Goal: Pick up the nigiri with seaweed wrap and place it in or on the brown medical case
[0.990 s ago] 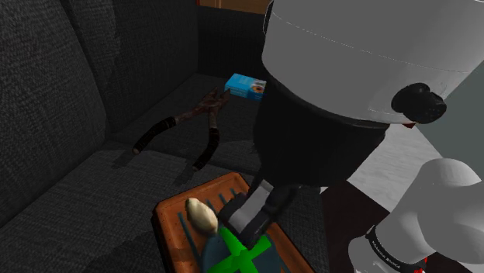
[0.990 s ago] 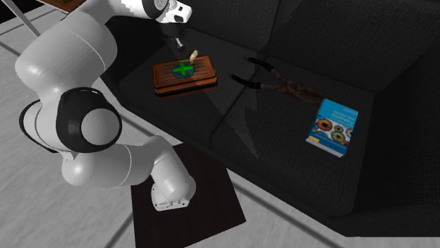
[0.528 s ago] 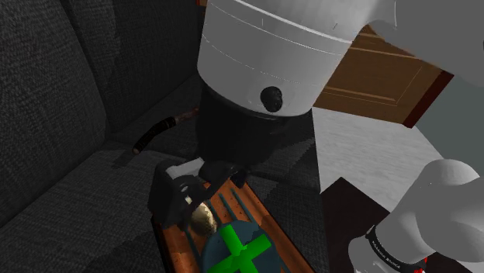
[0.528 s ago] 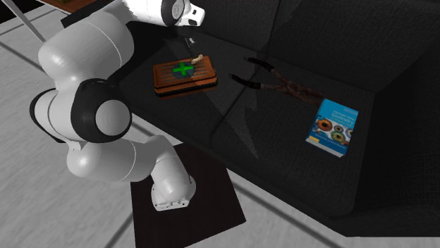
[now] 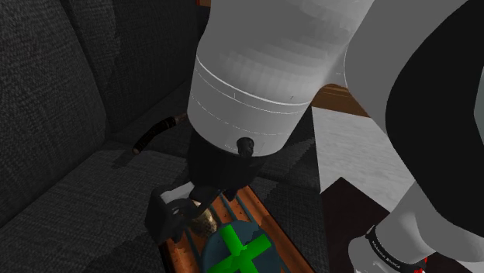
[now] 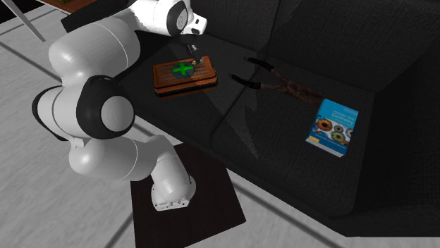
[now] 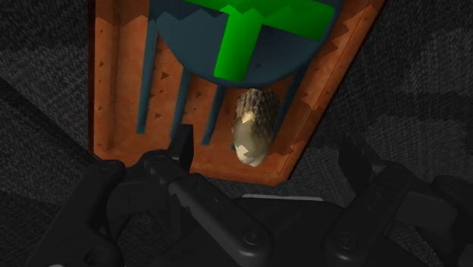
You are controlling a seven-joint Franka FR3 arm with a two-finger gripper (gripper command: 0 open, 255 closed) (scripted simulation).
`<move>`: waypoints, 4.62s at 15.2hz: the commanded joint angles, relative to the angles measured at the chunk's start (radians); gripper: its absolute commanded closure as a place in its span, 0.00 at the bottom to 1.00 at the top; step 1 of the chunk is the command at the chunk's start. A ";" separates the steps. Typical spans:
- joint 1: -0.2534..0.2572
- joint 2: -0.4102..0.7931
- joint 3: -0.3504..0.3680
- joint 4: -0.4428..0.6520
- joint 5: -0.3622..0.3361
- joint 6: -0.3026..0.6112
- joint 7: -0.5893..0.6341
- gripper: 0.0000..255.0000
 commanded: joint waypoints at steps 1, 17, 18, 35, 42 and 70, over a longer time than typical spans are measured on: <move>0.000 0.001 0.003 -0.005 0.000 0.007 0.001 0.00; 0.000 0.001 0.003 -0.005 0.000 0.007 0.001 0.00; -0.039 0.016 0.036 0.018 -0.036 0.019 0.086 0.00; -0.096 0.073 0.110 -0.024 -0.092 0.129 0.178 0.00; -0.098 0.076 0.110 -0.020 -0.094 0.127 0.177 1.00; 0.041 -0.189 -0.023 -0.017 0.043 -0.116 0.150 1.00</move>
